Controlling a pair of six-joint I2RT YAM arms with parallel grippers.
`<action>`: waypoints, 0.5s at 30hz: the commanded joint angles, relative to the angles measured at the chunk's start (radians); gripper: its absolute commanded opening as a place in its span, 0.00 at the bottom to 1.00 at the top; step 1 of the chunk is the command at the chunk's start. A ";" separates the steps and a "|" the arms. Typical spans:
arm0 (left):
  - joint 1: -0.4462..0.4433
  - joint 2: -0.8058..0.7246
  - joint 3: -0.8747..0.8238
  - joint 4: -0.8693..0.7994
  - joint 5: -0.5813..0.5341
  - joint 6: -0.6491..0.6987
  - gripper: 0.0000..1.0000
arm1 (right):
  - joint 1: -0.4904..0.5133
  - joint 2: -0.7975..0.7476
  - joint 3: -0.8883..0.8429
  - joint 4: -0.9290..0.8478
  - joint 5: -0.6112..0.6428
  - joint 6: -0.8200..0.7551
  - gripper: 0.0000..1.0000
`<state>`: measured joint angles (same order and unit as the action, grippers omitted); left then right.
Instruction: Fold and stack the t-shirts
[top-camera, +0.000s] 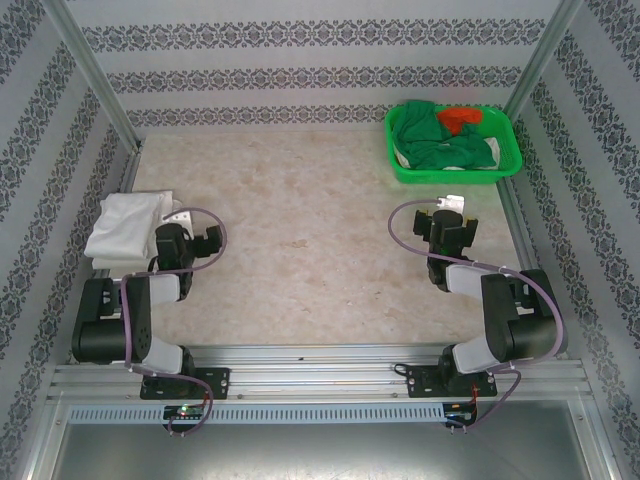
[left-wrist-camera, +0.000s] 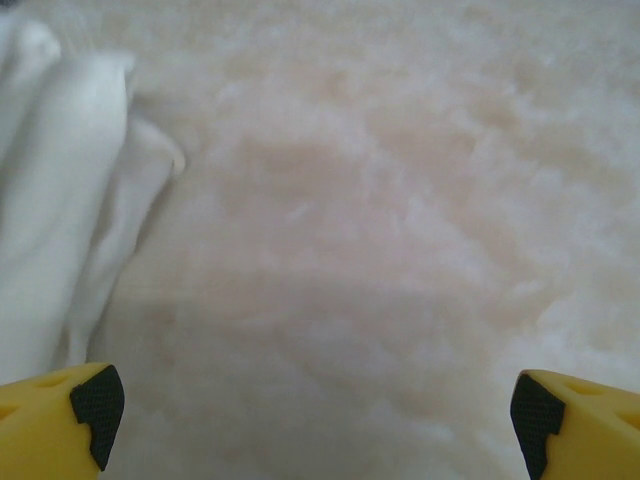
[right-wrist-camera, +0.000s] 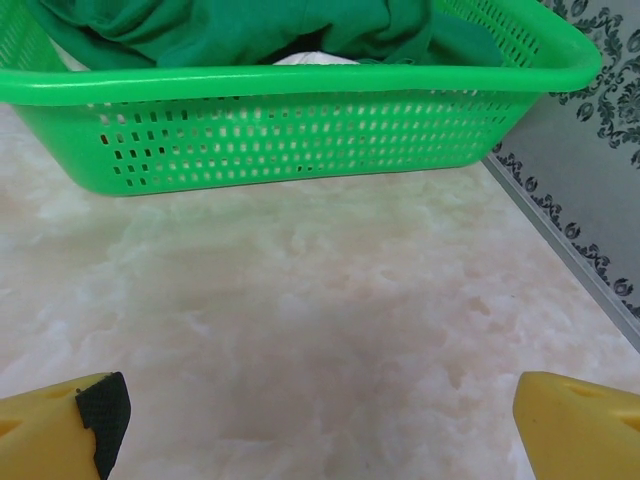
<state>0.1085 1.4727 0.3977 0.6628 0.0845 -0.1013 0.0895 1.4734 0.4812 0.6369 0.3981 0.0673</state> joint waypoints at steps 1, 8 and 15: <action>-0.046 0.030 0.030 0.118 -0.021 0.048 1.00 | 0.002 0.008 0.017 0.028 -0.060 -0.028 0.98; -0.115 0.114 -0.014 0.283 -0.154 0.088 1.00 | -0.004 0.010 0.022 0.020 -0.075 -0.029 0.98; -0.115 0.112 -0.014 0.279 -0.136 0.095 1.00 | -0.004 0.008 0.020 0.020 -0.075 -0.028 0.98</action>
<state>-0.0067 1.5841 0.3908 0.8814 -0.0391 -0.0265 0.0887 1.4746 0.4824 0.6373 0.3378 0.0479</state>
